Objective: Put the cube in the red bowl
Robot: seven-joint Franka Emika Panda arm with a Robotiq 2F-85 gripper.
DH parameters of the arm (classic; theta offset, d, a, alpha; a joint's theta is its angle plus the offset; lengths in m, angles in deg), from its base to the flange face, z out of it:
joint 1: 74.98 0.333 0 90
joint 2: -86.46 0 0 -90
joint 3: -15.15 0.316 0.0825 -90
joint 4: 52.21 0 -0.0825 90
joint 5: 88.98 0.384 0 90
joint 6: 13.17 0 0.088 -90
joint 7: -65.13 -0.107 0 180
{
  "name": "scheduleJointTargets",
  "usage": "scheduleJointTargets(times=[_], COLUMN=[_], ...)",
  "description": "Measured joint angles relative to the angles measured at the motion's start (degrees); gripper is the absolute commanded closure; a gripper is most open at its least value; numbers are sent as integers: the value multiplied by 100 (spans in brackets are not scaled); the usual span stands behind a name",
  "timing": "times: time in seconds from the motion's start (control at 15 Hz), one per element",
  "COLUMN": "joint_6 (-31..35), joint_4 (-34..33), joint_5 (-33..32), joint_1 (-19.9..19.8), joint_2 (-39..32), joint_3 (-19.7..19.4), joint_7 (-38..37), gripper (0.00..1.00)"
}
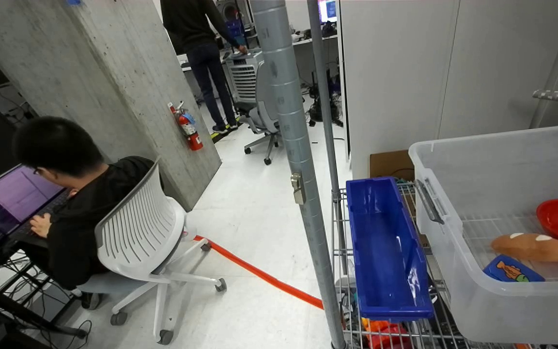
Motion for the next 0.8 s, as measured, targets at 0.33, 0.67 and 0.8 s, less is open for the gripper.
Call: scheduleJointTargets(times=[0.33, 0.67, 0.8], joint_6=[442, 679, 852], joint_4=[-1404, -2634, -3089], joint_5=[229, 810, 1046], joint_1=[-129, -360, -510], joint_2=[-1610, -3285, -3955], joint_3=[-5, 6, 77], joint_7=[-237, -513, -564], gripper=[0, 0, 0])
